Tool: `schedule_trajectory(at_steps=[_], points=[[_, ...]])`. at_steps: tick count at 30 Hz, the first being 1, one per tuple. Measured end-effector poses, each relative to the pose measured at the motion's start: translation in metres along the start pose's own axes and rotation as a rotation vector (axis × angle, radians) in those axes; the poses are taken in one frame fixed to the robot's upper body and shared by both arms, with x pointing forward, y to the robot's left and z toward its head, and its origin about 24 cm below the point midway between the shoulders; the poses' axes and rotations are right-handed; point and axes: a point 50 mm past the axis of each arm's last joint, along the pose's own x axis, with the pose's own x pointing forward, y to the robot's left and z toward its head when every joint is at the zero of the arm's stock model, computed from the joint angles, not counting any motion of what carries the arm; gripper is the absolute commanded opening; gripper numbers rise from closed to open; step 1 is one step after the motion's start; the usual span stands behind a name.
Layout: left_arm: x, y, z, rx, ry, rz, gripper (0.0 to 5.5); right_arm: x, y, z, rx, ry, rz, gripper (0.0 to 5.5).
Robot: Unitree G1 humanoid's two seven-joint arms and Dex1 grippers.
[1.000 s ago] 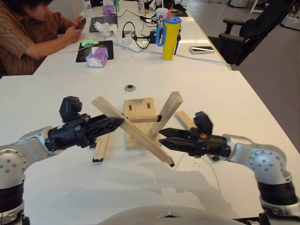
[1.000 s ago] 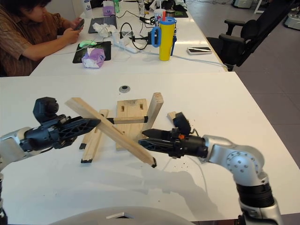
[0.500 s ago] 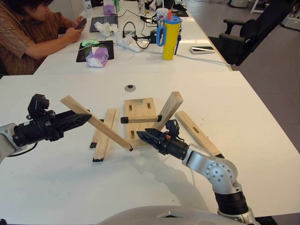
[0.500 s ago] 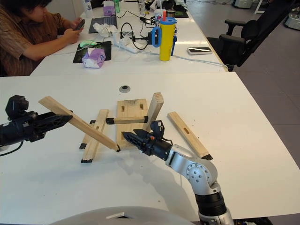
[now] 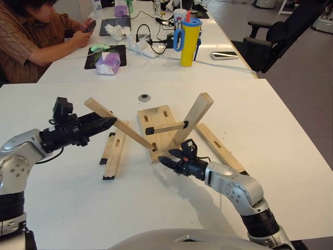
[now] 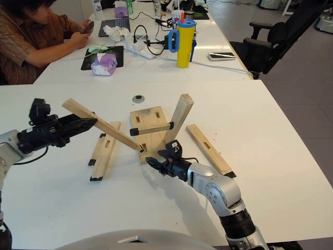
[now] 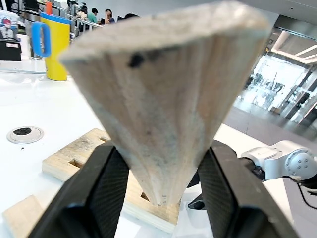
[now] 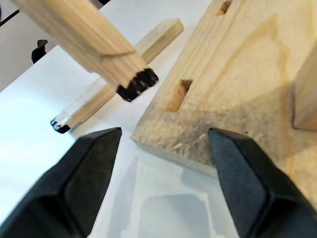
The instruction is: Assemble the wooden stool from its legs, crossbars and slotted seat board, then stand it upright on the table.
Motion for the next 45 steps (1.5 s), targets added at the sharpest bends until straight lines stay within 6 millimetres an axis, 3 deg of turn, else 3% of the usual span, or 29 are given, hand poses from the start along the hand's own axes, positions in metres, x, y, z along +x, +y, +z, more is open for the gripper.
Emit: schedule_trajectory(at_steps=[9, 21, 28, 37, 42, 45], points=[[0.009, 0.010, -0.006, 0.077, 0.069, -0.037, 2.02, 0.006, -0.006, 0.002, -0.023, 0.006, 0.007, 3.26], [0.032, 0.009, 0.019, 0.302, 0.260, -0.167, 2.02, 0.012, -0.005, 0.002, -0.086, 0.057, -0.002, 3.26], [0.047, 0.000, 0.016, 0.381, 0.299, -0.208, 2.02, 0.014, -0.006, 0.002, -0.086, 0.074, -0.008, 3.26], [0.065, -0.009, -0.002, 0.417, 0.271, -0.206, 2.02, 0.017, -0.008, 0.002, -0.075, 0.085, -0.005, 3.26], [0.073, -0.002, -0.012, 0.386, 0.243, -0.207, 2.02, 0.018, -0.009, -0.003, -0.062, 0.081, 0.017, 2.58], [0.077, 0.001, -0.019, 0.377, 0.204, -0.214, 2.02, 0.014, -0.006, -0.009, -0.021, -0.008, 0.053, 2.16]])
